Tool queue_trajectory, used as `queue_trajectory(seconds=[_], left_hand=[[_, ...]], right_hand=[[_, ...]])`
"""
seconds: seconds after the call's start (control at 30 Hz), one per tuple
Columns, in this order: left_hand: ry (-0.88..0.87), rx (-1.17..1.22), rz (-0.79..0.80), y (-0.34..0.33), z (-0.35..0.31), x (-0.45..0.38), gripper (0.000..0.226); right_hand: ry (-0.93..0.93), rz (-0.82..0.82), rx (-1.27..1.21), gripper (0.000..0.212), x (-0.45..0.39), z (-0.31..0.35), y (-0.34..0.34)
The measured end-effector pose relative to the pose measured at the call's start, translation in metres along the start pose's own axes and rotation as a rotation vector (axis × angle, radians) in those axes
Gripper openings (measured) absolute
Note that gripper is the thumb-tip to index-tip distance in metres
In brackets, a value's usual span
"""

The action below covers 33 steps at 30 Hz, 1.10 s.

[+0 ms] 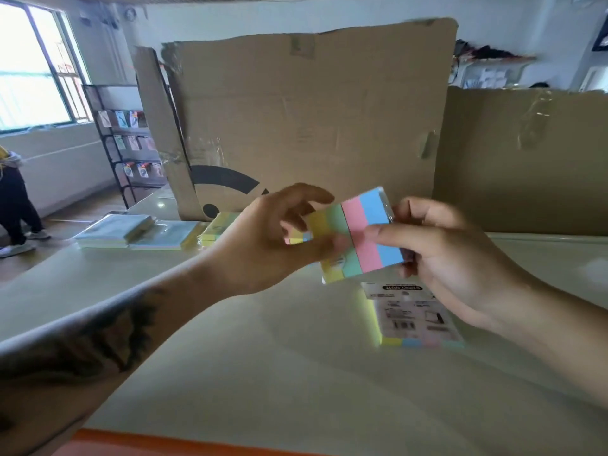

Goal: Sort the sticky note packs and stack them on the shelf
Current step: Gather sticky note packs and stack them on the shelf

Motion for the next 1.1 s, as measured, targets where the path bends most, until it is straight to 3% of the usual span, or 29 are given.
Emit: queue_trajectory(seconds=[0.1, 0.4, 0.53, 0.63, 0.77, 0.9, 1.03, 1.1], left_hand=[[-0.129, -0.213, -0.069, 0.005, -0.007, 0.007, 0.082], [-0.279, -0.680, -0.243, 0.016, -0.013, 0.015, 0.086], [-0.225, -0.621, -0.222, 0.028, -0.013, 0.007, 0.079], [-0.051, -0.632, -0.170, 0.045, 0.001, -0.013, 0.083], [0.132, -0.601, -0.085, 0.056, 0.018, -0.035, 0.082], [0.197, -0.538, -0.009, 0.059, 0.030, -0.055, 0.094], [0.178, -0.404, 0.074, 0.052, 0.042, -0.068, 0.066], [0.145, -0.368, 0.114, 0.047, 0.046, -0.071, 0.062]], right_hand=[[-0.081, -0.007, -0.161, 0.034, 0.001, 0.001, -0.006], [-0.154, -0.007, -0.296, 0.028, 0.003, -0.003, -0.014], [0.009, 0.041, -0.065, 0.026, 0.002, 0.002, -0.011], [0.069, 0.052, 0.138, 0.048, -0.001, 0.003, 0.000], [0.191, 0.430, 0.650, 0.051, 0.002, 0.003, 0.014], [0.025, 0.828, 0.893, 0.061, 0.013, 0.007, 0.010], [-0.017, 0.906, 0.882, 0.077, 0.017, 0.011, 0.008], [-0.014, 0.915, 0.874, 0.082, 0.018, 0.012, 0.008]])
Point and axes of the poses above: each hand's wrist, its own x-axis away from the middle knuckle, its own y-axis out of the back of the hand, z = x × y, the point moved 2 cm from there along -x, towards the middle knuckle, and after that the axes turned 14 degrees about y, right-handed, at the moved point
